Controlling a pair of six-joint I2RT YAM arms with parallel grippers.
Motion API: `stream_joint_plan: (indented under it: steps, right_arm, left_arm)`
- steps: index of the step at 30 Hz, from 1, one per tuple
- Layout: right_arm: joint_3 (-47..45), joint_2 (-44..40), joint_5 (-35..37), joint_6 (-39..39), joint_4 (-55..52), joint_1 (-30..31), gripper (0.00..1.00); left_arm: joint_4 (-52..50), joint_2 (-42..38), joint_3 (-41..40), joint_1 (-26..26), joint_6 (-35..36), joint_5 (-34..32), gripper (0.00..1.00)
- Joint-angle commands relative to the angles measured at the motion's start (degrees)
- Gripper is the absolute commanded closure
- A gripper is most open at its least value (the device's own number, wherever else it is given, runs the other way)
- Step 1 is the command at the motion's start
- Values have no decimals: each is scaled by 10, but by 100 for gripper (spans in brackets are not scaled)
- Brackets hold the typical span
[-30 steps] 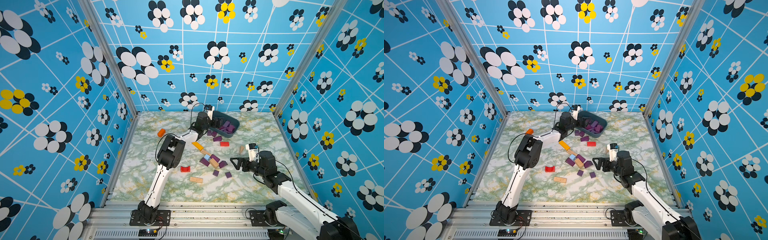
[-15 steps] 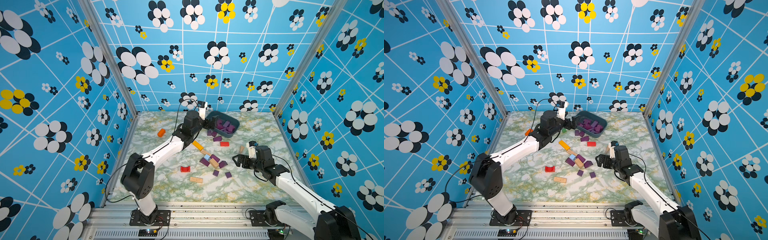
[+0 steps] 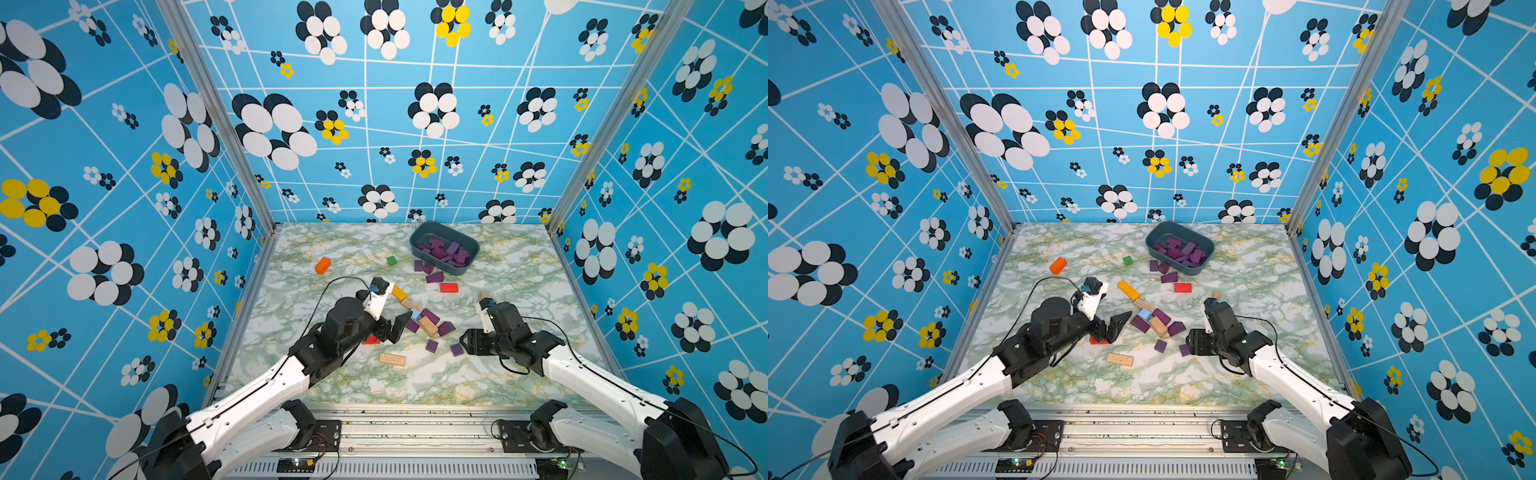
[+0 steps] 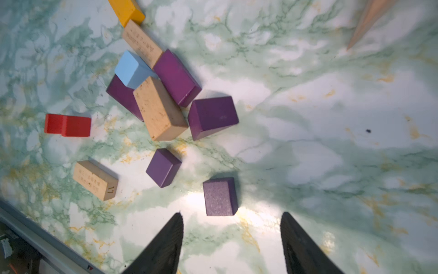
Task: Pick purple bricks into the storage bin
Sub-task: Pick up the building block from the center of the board.
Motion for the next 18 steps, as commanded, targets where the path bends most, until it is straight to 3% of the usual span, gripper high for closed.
stream_joint_plan:
  steps: [1,6,18]
  right_arm:
    - [-5,4,56,25,-22,26,33]
    - [-36,5,65,50,17,36,33]
    - [-34,55,62,46,55,54,42]
  left_arm:
    - [35,-64,-56,-3,10,64,1]
    - [138,-72,-117,-5,-6,123,1]
    - [235,32,-161,-12,-1,134,1]
